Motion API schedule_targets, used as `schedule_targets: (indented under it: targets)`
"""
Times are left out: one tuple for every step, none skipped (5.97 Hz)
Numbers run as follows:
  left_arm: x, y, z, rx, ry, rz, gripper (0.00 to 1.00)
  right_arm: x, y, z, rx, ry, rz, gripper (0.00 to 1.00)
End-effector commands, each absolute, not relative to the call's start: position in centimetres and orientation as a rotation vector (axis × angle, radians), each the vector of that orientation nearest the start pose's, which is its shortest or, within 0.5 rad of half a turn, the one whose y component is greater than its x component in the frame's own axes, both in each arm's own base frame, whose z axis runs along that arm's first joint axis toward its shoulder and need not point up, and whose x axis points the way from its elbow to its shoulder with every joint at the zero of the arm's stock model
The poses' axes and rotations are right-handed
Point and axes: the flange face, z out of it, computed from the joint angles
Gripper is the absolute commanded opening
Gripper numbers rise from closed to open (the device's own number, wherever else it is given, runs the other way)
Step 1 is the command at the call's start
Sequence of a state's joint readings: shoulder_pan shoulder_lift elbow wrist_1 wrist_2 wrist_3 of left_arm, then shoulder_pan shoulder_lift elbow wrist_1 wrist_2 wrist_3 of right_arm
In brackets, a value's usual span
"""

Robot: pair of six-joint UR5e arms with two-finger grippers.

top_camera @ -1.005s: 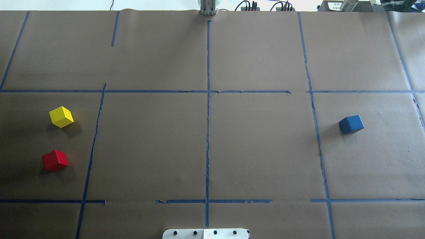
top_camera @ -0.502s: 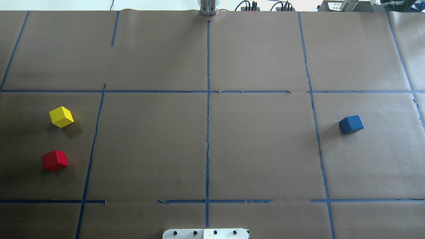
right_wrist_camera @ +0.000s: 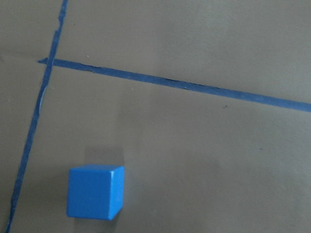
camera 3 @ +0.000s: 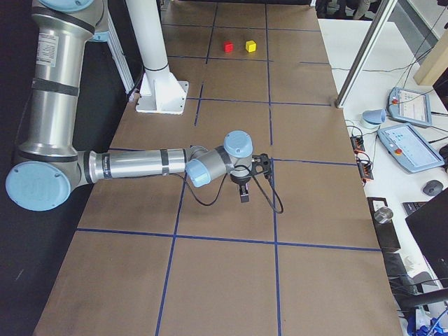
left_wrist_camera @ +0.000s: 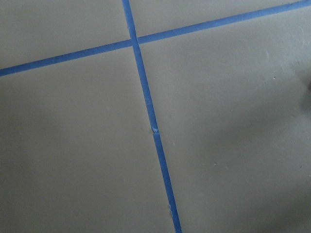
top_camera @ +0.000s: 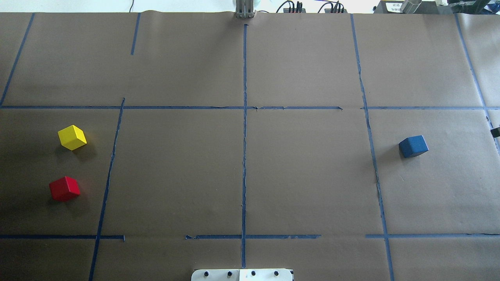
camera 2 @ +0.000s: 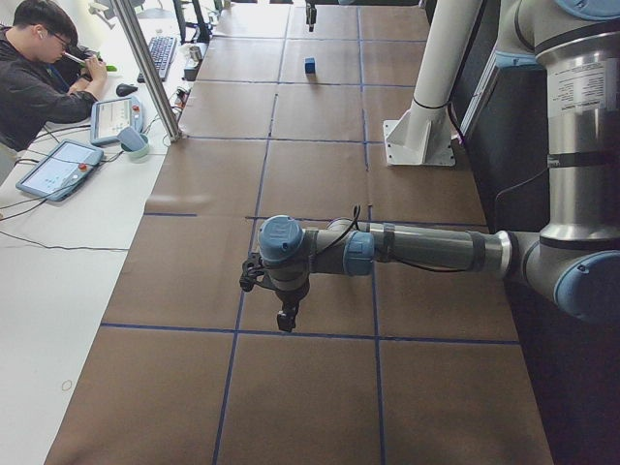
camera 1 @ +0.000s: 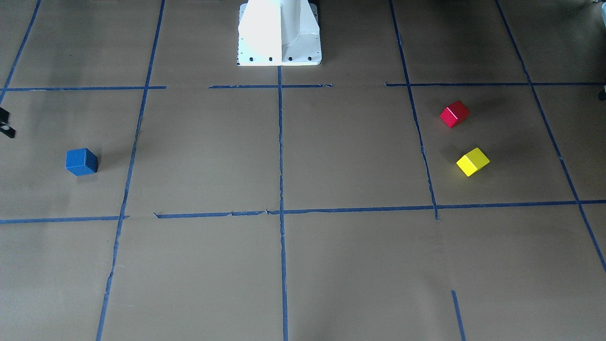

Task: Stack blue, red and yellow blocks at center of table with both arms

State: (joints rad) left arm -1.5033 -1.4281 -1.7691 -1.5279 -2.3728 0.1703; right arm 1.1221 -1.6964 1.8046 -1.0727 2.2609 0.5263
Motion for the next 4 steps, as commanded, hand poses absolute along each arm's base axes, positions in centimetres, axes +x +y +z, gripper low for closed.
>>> schedule_targets:
  targets:
    - [-3.2,-43.5,63.0,0.05,0.803,0.229,1.0,-22.0,-45.1,52.6,0.201,-0.85,-0.159,1.0]
    - [-3.3,-43.5,63.1,0.049,0.801,0.228,1.0,-23.8,-44.4,52.9,0.19,-0.834,-0.167,1.0]
    - [-3.2,-43.5,63.1,0.049,0.803,0.228,1.0,-24.8,-44.1,53.3,0.184,-0.824,-0.181,1.0]
    - [-3.2,-43.5,63.1,0.05,0.803,0.229,1.0,-25.4,-44.3,54.4,0.167,-0.813,-0.184,1.0]
